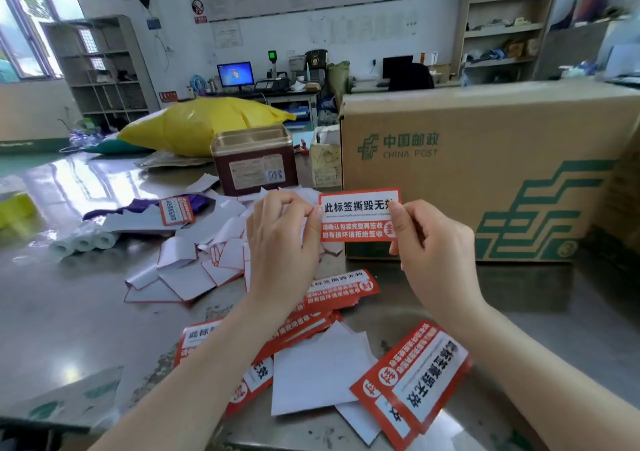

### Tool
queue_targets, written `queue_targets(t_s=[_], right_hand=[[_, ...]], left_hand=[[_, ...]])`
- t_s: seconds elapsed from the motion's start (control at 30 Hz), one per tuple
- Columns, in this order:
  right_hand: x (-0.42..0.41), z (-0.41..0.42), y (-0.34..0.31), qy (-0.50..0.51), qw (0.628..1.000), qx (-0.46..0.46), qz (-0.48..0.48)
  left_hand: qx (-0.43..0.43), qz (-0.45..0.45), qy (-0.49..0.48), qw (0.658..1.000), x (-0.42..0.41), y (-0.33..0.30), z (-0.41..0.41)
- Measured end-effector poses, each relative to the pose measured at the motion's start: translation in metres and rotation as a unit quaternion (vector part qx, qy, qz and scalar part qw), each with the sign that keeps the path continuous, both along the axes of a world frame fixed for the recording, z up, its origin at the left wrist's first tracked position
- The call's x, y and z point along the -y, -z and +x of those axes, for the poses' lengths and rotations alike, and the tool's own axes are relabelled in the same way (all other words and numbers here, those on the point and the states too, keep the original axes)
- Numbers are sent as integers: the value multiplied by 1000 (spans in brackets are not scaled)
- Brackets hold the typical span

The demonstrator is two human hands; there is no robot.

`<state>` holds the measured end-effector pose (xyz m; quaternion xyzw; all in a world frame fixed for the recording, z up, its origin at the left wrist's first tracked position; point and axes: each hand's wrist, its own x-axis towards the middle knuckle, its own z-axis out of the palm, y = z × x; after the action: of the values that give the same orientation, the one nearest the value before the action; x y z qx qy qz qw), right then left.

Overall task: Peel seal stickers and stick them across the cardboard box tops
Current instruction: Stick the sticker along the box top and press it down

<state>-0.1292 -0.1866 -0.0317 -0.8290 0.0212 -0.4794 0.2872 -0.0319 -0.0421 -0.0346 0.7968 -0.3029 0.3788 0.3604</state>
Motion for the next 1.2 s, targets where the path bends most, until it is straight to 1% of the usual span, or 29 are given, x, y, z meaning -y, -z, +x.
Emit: queue_targets(t_s=[0.17, 0.27, 0.37, 0.47, 0.57, 0.63, 0.7, 0.77, 0.87, 0.97, 1.07, 1.2], right_hand=[[3, -4, -45, -21, 998, 52, 21], [11, -2, -82, -7, 996, 86, 32], [30, 3, -117, 25, 995, 90, 23], [57, 12, -144, 29, 997, 64, 45], [92, 26, -163, 58, 997, 26, 53], [120, 36, -176, 87, 993, -20, 77], [147, 45, -183, 100, 983, -79, 130], [170, 51, -183, 114, 972, -124, 166], [193, 53, -176, 138, 959, -162, 185], [199, 54, -171, 153, 956, -179, 176], [194, 56, -173, 169, 953, -212, 133], [194, 58, -172, 174, 946, -239, 131]], left_hand=[[47, -47, 8, 998, 14, -42, 5], [44, -80, 35, 995, 32, -74, 10], [50, -68, 42, 996, 53, -105, 14], [28, -5, 37, 999, 75, -133, 19], [-76, 39, 32, 996, 99, -159, 25], [-136, 67, 22, 988, 116, -174, 30], [-164, 133, 22, 977, 133, -181, 36], [-183, 195, 53, 962, 148, -181, 41], [-205, 263, 99, 938, 167, -176, 43], [-212, 330, 109, 914, 178, -171, 44], [-193, 364, 116, 904, 184, -168, 48], [-184, 381, 122, 898, 187, -164, 54]])
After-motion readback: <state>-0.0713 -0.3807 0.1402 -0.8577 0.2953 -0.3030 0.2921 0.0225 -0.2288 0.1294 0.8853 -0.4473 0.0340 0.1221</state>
